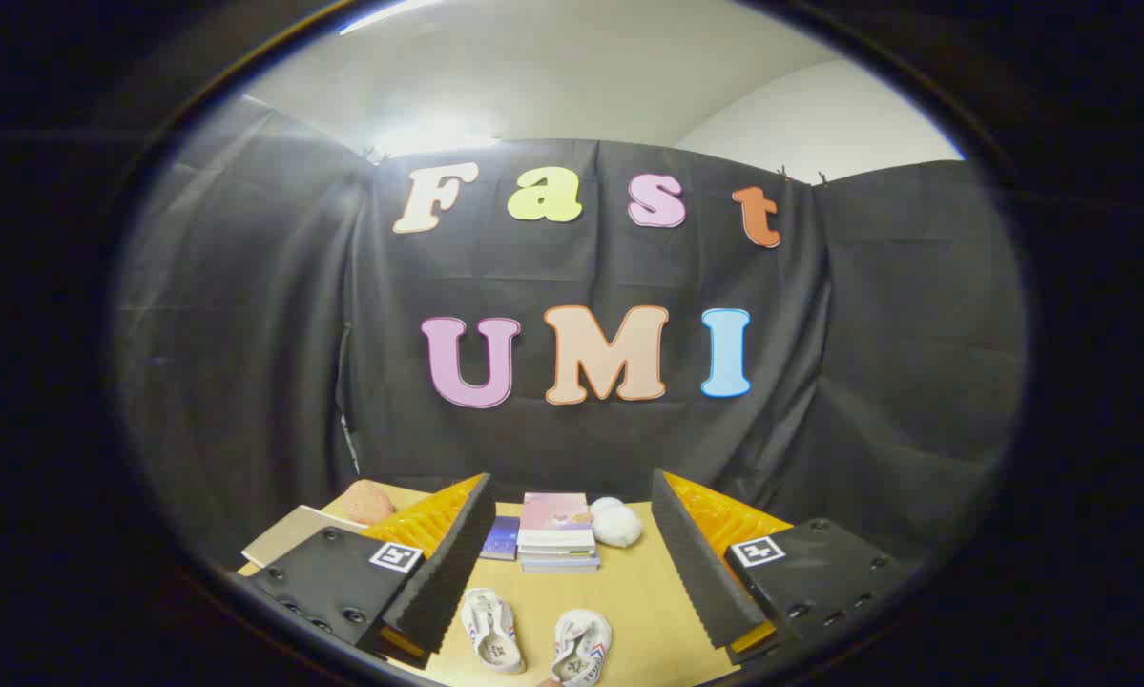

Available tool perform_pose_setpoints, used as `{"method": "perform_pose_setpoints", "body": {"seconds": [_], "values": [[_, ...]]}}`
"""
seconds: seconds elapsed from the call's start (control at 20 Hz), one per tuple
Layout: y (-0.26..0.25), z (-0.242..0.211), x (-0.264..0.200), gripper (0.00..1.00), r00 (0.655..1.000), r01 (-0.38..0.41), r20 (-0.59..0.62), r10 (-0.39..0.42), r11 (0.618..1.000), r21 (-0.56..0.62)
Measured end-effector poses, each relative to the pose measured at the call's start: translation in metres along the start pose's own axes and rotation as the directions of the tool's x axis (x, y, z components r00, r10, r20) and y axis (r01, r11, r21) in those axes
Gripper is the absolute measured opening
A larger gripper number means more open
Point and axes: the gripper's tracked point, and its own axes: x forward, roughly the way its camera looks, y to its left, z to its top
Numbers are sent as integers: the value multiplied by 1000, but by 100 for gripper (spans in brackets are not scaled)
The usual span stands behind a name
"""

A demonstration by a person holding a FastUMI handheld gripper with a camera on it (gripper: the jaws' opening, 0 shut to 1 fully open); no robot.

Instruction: Open the storage box then place both shoes into the box .Put the left shoe in first, then the right shoe, with the right side of both shoes facing outward in a uniform manner.

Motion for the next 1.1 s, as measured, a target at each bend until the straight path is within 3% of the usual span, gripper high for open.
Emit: {"method": "perform_pose_setpoints", "body": {"seconds": [0.7, 1.1], "values": [[5, 10, -5, 100, 1000, -15, -1, 15, 1000, 23], [25, -7, -1, 100, 998, -52, -18, 53, 997, 49]]}}
